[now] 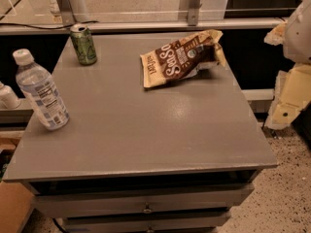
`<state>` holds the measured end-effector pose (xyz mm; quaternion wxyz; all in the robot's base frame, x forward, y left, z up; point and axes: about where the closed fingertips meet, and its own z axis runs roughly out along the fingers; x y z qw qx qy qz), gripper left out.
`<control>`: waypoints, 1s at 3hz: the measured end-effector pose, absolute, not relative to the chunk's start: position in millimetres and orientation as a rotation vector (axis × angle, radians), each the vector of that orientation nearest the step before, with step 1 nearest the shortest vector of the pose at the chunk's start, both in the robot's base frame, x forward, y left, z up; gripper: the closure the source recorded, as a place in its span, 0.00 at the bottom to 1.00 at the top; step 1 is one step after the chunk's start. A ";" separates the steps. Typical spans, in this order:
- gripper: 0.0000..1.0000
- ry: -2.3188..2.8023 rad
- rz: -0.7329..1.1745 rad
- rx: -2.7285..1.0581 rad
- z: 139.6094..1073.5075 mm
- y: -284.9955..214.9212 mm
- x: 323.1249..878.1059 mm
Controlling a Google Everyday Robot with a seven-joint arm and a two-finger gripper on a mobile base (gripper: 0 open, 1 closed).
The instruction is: Move brown chip bag near blue plastic bottle
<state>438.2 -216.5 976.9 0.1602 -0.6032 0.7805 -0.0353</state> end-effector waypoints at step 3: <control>0.00 2.063 -0.147 -1.760 962.1 -212.4 461.1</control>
Offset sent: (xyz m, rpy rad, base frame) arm 0.0120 0.0036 -0.0157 -0.0282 -0.0985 0.1160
